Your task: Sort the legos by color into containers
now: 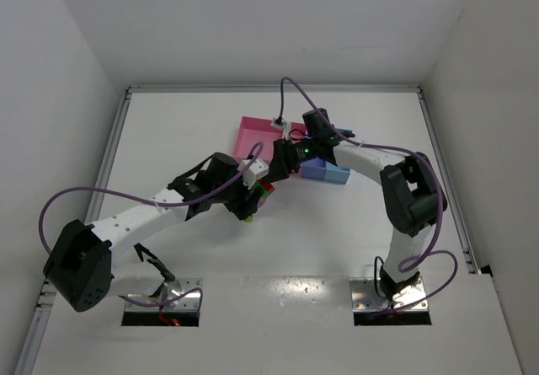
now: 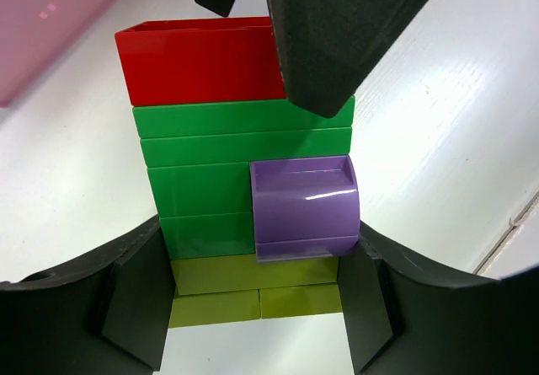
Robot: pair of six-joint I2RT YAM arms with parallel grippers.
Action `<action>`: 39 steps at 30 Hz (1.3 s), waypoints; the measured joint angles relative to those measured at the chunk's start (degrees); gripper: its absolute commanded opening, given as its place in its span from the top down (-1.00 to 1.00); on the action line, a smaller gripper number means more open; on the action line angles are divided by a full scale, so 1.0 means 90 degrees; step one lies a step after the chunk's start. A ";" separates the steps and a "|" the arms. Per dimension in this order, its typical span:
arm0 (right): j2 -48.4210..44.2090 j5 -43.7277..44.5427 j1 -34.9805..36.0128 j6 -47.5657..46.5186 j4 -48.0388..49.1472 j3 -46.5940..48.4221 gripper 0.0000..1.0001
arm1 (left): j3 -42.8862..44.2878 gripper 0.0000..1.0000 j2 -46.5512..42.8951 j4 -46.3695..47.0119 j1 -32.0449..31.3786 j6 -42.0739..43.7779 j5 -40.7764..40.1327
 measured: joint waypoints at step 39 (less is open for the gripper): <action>0.0022 -0.0095 -0.1154 0.0685 0.0444 0.0087 1.00 | 0.0010 0.52 -0.0087 0.0226 0.0000 0.0019 -0.0095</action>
